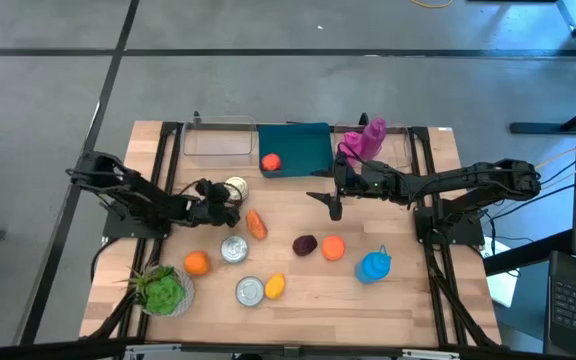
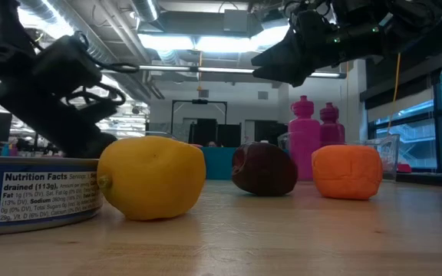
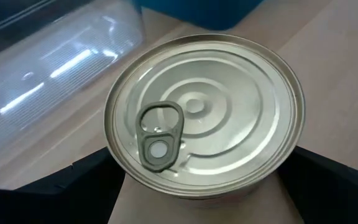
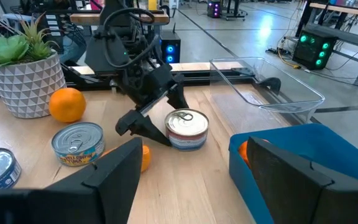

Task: Pick & Place Food Item
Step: Put the top blue pink tuna can into the left transparent bin

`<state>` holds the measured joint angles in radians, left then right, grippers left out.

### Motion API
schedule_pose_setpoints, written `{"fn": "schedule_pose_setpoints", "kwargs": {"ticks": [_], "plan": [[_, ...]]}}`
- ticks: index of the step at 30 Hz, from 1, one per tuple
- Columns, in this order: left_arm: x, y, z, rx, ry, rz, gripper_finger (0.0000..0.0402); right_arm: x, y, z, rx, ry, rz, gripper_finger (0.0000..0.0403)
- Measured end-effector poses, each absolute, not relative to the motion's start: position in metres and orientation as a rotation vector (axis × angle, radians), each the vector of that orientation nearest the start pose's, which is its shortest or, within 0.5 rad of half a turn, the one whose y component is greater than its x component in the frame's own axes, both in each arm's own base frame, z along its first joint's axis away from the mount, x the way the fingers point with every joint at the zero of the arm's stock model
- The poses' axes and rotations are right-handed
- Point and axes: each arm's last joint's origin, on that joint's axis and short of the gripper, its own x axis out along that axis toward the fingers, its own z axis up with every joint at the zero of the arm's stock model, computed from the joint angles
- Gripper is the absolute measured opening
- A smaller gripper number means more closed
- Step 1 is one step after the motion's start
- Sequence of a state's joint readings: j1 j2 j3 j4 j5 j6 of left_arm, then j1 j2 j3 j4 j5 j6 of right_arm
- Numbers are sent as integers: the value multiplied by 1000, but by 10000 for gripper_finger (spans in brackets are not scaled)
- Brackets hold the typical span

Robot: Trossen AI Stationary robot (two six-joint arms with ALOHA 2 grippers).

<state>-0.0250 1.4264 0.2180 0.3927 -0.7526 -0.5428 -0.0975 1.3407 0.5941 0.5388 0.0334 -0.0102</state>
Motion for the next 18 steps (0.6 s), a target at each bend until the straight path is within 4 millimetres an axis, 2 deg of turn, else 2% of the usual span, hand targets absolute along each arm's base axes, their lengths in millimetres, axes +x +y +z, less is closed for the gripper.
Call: {"fn": "schedule_pose_setpoints", "kwargs": {"ticks": [4, 12, 18], "plan": [[193, 20, 87, -184, 532, 853, 389, 274, -28, 218, -1, 209, -130, 288], [199, 20, 84, -172, 496, 834, 351, 274, -28, 218, -1, 209, -130, 288], [200, 20, 85, -167, 479, 841, 356, 274, -28, 218, -1, 209, -130, 288]]}}
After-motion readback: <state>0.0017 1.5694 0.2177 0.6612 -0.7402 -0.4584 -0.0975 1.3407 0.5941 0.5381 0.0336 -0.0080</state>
